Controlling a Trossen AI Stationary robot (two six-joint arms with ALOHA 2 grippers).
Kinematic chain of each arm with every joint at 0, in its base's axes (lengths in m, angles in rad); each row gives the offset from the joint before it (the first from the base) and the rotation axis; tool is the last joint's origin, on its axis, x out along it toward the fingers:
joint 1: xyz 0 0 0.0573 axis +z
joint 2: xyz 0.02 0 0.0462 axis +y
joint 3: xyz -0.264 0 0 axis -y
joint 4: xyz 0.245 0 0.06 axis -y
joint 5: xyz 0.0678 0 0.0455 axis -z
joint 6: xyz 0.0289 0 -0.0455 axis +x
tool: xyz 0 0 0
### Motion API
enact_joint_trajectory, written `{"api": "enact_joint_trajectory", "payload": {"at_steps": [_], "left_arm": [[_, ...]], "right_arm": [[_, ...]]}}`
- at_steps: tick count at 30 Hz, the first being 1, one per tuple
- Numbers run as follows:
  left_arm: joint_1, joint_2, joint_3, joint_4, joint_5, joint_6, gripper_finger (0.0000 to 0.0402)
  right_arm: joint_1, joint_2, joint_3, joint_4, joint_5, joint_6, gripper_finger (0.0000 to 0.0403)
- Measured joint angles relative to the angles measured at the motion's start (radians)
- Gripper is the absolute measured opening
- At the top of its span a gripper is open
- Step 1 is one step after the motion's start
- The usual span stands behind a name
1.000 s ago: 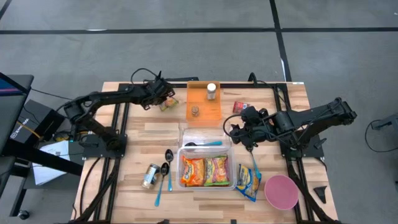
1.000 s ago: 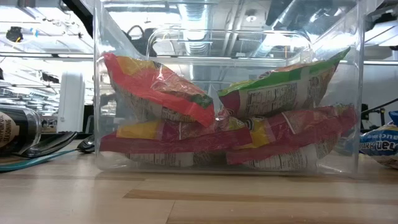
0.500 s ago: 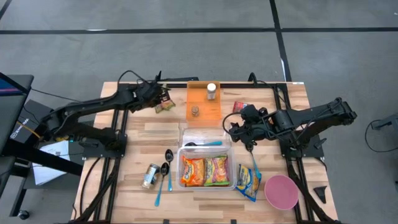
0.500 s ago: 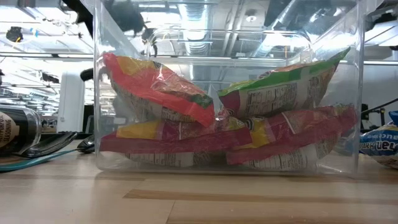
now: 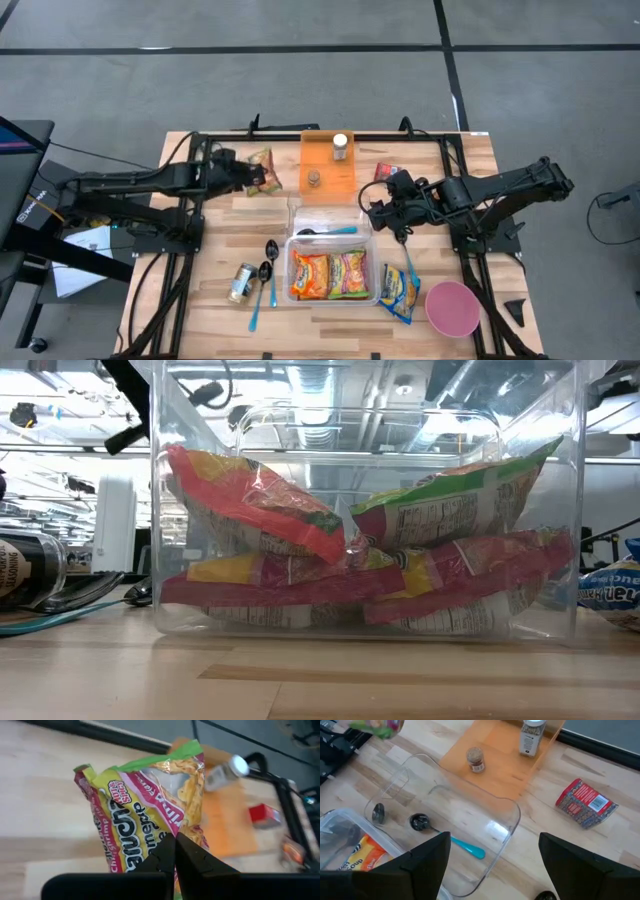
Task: Pick & Place Food Item
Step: Put the green noodle pack into the white transparent bin
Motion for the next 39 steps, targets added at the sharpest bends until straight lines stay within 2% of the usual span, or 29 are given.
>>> {"api": "enact_joint_trajectory", "payload": {"at_steps": [9,16,23,30,39], "left_arm": [[-0.242,0.009,0.000,0.012,-0.056,-0.132,0.0000],[-0.400,0.008,0.000,0.092,-0.133,-0.223,0.0000],[-0.510,0.021,0.001,0.253,-0.144,-0.231,0.0000],[-0.630,0.057,0.001,0.406,-0.178,-0.306,0.0000],[-0.695,0.233,0.000,0.707,-0.222,-0.378,0.0000]], "right_arm": [[-0.001,0.000,0.000,0.002,0.000,0.000,0.0299],[0.000,0.000,0.000,0.005,0.000,0.000,0.0299],[0.002,0.011,0.000,0.008,0.001,0.000,0.0299],[0.020,0.044,0.002,0.014,0.002,0.000,0.0299],[0.110,0.061,0.001,-0.086,-0.006,0.000,0.0299]]}}
